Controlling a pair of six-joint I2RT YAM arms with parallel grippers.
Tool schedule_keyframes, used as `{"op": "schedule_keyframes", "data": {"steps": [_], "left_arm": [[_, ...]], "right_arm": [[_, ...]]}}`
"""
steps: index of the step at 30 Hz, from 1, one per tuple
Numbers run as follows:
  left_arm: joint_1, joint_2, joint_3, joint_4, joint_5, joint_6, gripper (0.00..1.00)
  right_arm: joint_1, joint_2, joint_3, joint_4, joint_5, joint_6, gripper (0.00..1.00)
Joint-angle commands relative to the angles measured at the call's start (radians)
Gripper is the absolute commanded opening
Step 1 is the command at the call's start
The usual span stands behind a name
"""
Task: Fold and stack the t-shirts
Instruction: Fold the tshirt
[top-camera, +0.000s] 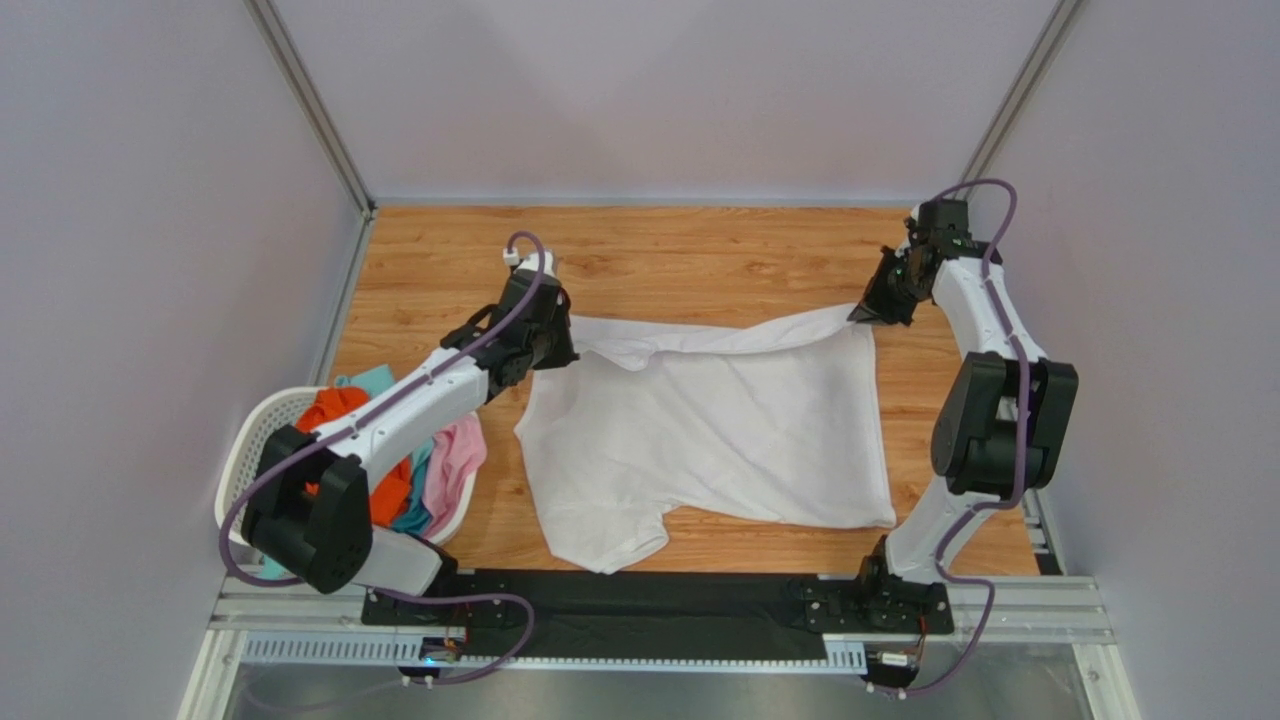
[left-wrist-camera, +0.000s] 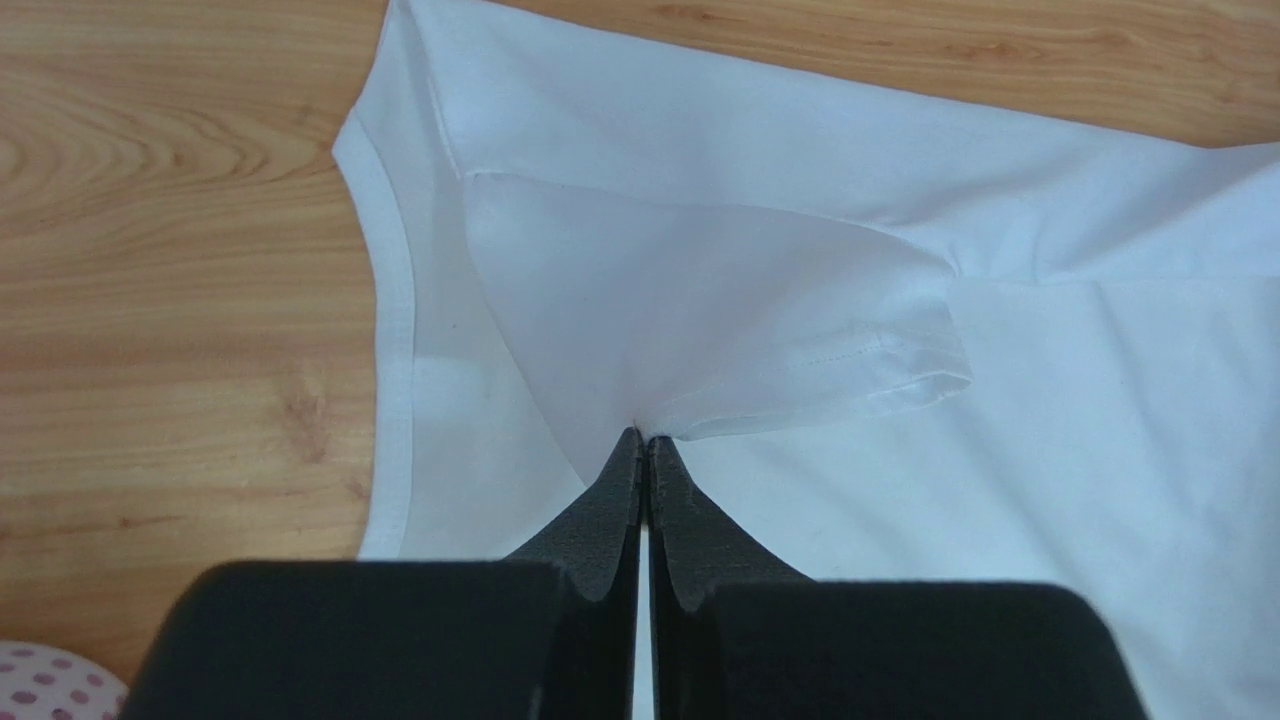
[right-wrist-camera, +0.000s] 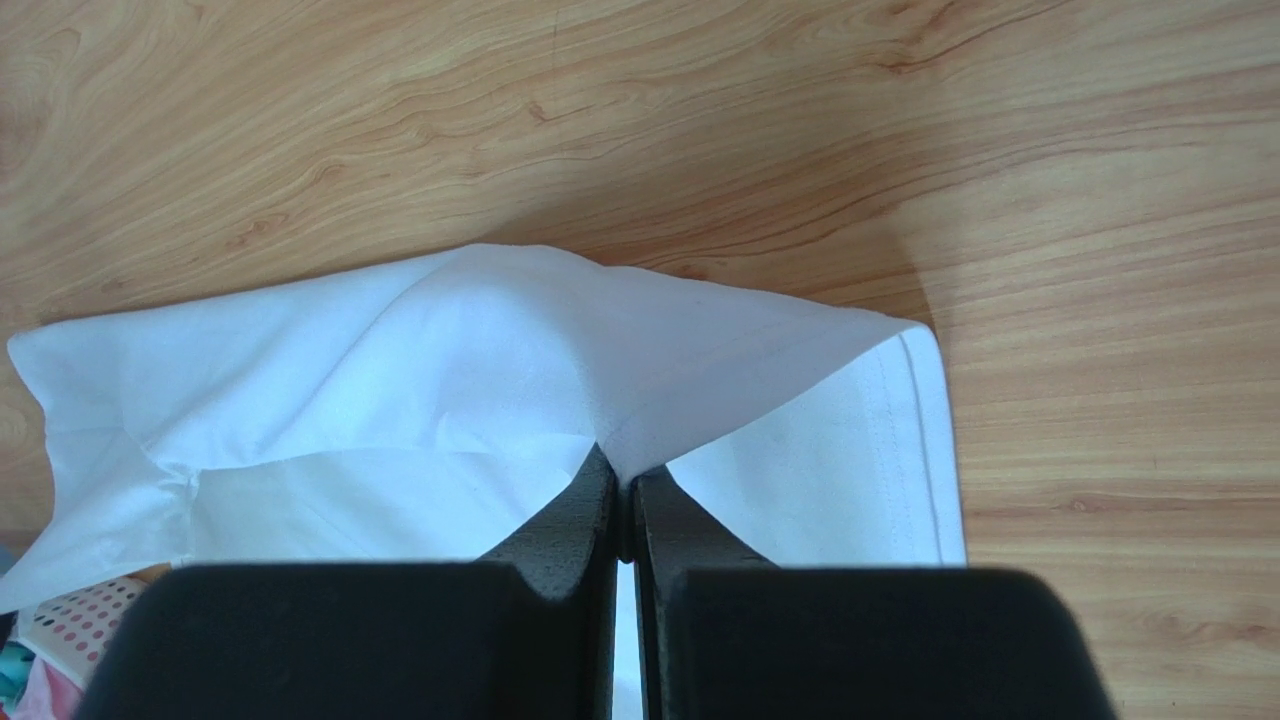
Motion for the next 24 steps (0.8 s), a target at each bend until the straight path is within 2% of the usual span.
{"op": "schedule_keyframes", "data": {"steps": [1, 8, 14, 19, 20, 21, 23, 24], "left_arm": [[-0.006, -0.067, -0.038, -0.001, -0.028, -0.056, 0.00], [-0.055, -0.093, -0.112, -0.009, -0.009, -0.097, 0.00], [-0.076, -0.107, -0.173, -0.069, -0.031, -0.147, 0.00], [-0.085, -0.121, -0.221, -0.099, -0.005, -0.144, 0.00], [-0.088, -0.125, -0.229, -0.105, 0.002, -0.142, 0.03], [-0.091, -0.130, -0.233, -0.112, 0.009, -0.142, 0.12], [-0.099, -0.148, -0.230, -0.148, 0.026, -0.139, 0.38], [-0.105, -0.159, -0.229, -0.162, 0.022, -0.133, 0.53]], "right_arm": [[-0.021, -0.037, 0.009, -0.031, -0.025, -0.025, 0.02], [-0.022, -0.056, -0.044, -0.025, -0.032, -0.035, 0.04], [-0.022, -0.076, -0.114, -0.020, 0.052, -0.020, 0.06], [-0.022, -0.085, -0.161, -0.020, 0.133, -0.012, 0.17], [-0.022, -0.086, -0.176, -0.022, 0.141, -0.011, 0.23], [-0.022, -0.089, -0.184, -0.022, 0.161, -0.008, 0.27], [-0.022, -0.106, -0.204, -0.022, 0.176, -0.008, 0.33], [-0.022, -0.115, -0.209, -0.023, 0.185, -0.008, 0.40]]}}
